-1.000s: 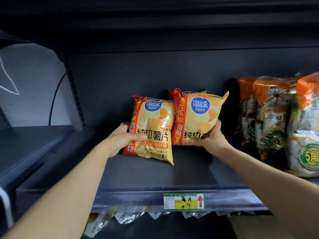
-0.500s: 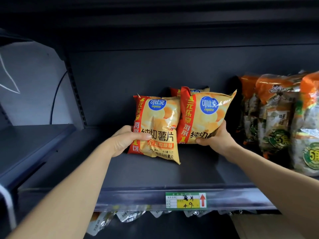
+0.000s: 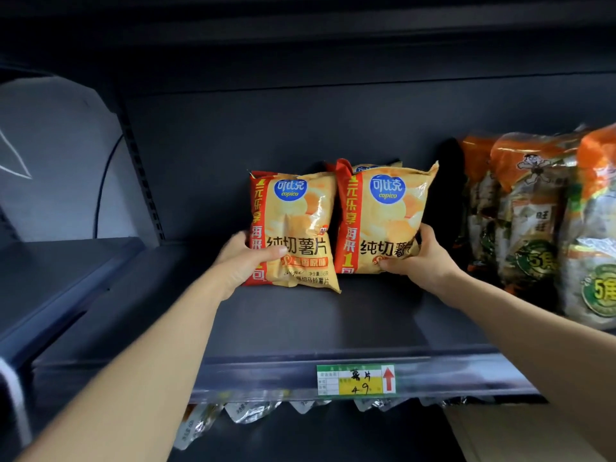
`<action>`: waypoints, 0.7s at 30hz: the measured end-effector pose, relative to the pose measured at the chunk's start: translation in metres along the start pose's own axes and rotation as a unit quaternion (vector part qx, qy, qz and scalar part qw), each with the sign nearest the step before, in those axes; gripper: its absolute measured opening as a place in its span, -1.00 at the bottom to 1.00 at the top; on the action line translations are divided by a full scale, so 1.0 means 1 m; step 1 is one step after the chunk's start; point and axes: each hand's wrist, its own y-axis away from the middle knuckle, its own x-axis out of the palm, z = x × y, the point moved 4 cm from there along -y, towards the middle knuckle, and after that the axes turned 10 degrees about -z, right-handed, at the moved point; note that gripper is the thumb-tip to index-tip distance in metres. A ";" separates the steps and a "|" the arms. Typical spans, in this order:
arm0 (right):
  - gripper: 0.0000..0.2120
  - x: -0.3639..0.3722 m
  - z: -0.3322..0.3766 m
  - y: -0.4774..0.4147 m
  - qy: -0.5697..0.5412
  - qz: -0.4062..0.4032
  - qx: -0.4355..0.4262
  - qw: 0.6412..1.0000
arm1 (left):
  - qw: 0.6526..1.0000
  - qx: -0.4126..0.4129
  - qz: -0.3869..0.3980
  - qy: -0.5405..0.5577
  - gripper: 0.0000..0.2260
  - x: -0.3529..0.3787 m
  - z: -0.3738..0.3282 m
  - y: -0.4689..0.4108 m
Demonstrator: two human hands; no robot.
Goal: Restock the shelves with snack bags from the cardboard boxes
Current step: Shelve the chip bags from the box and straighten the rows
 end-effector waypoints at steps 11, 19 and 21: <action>-0.14 0.004 0.006 0.005 0.107 -0.037 -0.001 0.994 | 1.000 0.002 -0.022 -0.012 -0.41 0.024 -0.005 0.019; -0.01 -0.003 0.008 0.020 0.092 -0.065 -0.010 0.994 | 0.996 0.012 -0.028 -0.086 -0.11 0.025 -0.006 0.034; -0.01 -0.009 0.008 0.027 0.098 -0.062 -0.012 0.993 | 0.992 0.029 -0.063 -0.102 -0.12 0.025 -0.013 0.043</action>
